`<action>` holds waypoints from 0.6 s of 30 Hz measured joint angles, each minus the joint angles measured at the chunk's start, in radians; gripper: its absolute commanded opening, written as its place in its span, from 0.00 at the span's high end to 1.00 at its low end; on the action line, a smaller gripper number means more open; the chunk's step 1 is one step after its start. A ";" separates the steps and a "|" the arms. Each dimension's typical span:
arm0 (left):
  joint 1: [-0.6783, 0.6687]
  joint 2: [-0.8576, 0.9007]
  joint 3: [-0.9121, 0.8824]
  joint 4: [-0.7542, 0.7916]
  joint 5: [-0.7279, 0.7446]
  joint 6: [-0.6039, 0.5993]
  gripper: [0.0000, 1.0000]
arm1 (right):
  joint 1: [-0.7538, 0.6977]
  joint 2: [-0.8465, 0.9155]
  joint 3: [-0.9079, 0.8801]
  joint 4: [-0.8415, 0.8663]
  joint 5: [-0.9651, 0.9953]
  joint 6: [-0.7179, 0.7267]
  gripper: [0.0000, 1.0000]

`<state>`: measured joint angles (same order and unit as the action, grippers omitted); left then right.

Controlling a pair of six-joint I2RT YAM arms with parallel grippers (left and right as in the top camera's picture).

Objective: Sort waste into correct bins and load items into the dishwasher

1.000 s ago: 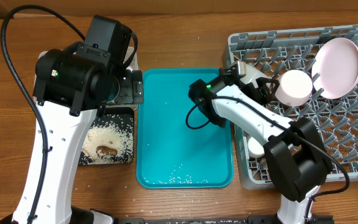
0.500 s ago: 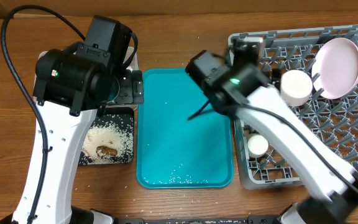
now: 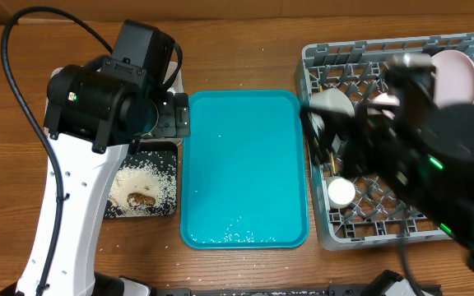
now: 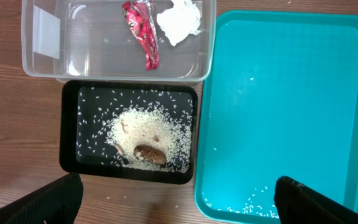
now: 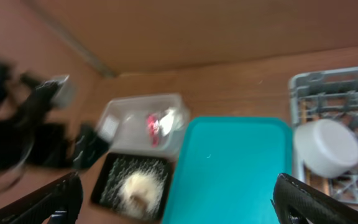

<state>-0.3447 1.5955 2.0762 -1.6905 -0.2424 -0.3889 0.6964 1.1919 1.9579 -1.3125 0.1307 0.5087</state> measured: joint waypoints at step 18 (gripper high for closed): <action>0.000 0.000 0.000 0.000 0.000 0.000 0.00 | -0.147 -0.145 -0.094 -0.093 0.357 -0.084 0.00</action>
<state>-0.3450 1.5955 2.0762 -1.6901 -0.2424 -0.3889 0.5495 1.0470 1.8637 -1.4055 0.4877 0.4252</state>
